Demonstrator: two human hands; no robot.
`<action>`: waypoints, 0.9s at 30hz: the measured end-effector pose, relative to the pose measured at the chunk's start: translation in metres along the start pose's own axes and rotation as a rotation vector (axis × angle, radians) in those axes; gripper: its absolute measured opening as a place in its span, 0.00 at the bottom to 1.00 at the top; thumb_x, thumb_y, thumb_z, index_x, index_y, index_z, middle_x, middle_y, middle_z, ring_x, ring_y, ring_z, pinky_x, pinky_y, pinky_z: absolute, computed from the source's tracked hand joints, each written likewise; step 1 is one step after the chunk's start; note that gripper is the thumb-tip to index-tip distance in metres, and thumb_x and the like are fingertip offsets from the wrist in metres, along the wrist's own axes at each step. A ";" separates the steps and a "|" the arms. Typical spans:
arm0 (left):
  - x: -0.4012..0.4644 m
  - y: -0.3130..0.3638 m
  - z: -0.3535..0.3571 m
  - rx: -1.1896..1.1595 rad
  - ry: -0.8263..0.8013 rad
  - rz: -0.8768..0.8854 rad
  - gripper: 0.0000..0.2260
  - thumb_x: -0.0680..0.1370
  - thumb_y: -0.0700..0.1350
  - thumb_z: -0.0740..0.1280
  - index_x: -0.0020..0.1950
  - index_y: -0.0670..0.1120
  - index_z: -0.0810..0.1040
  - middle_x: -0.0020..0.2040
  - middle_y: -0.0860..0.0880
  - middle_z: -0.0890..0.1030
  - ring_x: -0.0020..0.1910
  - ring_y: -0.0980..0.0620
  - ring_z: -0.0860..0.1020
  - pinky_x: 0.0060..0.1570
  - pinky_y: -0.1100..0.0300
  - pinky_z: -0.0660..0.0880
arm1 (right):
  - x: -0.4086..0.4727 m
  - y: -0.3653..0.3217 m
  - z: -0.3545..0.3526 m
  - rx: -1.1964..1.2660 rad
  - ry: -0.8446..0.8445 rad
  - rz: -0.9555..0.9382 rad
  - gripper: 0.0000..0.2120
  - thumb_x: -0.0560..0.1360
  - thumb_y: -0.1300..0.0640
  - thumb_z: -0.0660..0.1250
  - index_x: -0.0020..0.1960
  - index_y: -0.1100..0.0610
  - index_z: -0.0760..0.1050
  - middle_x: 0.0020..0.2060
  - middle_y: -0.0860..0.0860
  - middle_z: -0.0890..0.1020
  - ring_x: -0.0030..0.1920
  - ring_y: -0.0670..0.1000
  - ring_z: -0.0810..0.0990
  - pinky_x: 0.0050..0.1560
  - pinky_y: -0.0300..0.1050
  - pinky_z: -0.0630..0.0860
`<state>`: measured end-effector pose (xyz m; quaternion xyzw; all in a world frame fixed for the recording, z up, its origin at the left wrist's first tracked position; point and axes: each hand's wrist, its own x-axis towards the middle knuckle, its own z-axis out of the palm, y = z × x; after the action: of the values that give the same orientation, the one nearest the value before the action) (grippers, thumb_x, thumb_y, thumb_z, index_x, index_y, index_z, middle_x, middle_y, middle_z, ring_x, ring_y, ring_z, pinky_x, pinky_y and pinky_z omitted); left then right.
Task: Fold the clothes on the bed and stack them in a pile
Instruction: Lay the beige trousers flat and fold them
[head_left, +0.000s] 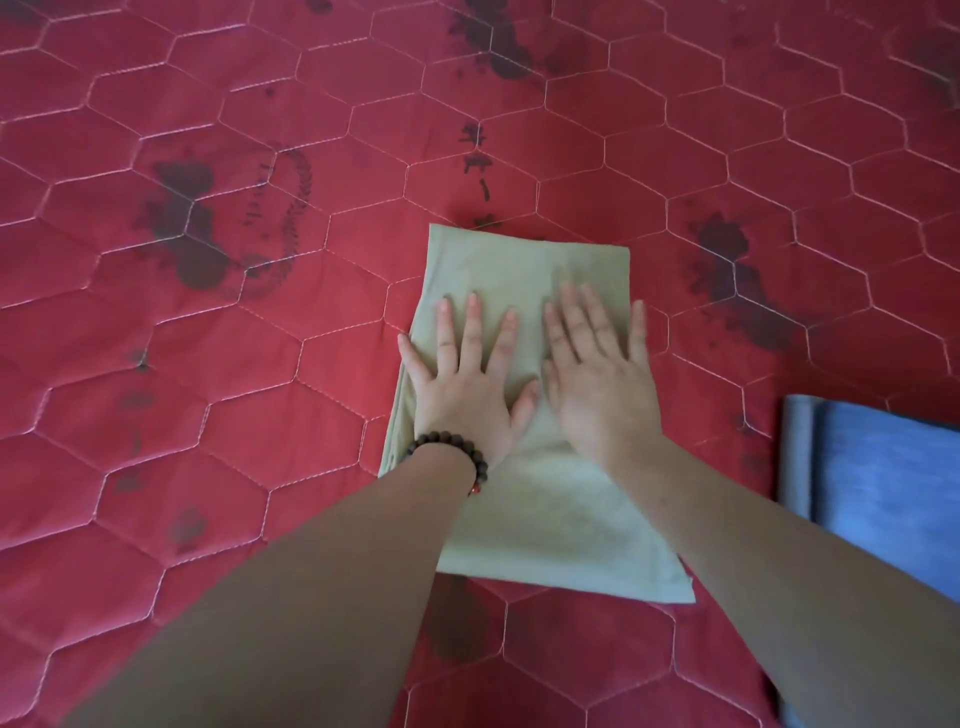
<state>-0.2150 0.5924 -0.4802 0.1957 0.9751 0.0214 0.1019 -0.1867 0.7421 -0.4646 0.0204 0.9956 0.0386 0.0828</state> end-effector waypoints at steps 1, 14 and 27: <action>-0.004 -0.003 -0.001 0.009 -0.021 0.011 0.32 0.79 0.65 0.44 0.78 0.55 0.38 0.80 0.45 0.39 0.77 0.40 0.35 0.69 0.29 0.45 | -0.020 -0.011 0.004 0.008 -0.012 -0.079 0.28 0.82 0.47 0.44 0.78 0.56 0.43 0.79 0.52 0.47 0.78 0.51 0.41 0.76 0.62 0.39; -0.125 -0.035 0.001 0.006 -0.233 -0.122 0.37 0.72 0.72 0.34 0.73 0.56 0.24 0.74 0.46 0.24 0.76 0.37 0.36 0.74 0.38 0.43 | -0.163 -0.010 0.031 0.321 -0.097 0.320 0.28 0.82 0.42 0.40 0.78 0.50 0.39 0.79 0.57 0.48 0.79 0.54 0.45 0.77 0.56 0.46; -0.209 -0.018 -0.005 -0.061 -0.206 -0.165 0.30 0.80 0.60 0.41 0.79 0.49 0.39 0.79 0.41 0.39 0.77 0.43 0.35 0.75 0.41 0.39 | -0.239 -0.140 0.003 0.699 -0.295 0.295 0.32 0.82 0.42 0.41 0.76 0.57 0.30 0.75 0.55 0.31 0.75 0.51 0.30 0.77 0.46 0.38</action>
<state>-0.0342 0.4946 -0.4374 0.1129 0.9711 0.0225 0.2089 0.0449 0.5913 -0.4401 0.1952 0.9126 -0.2940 0.2066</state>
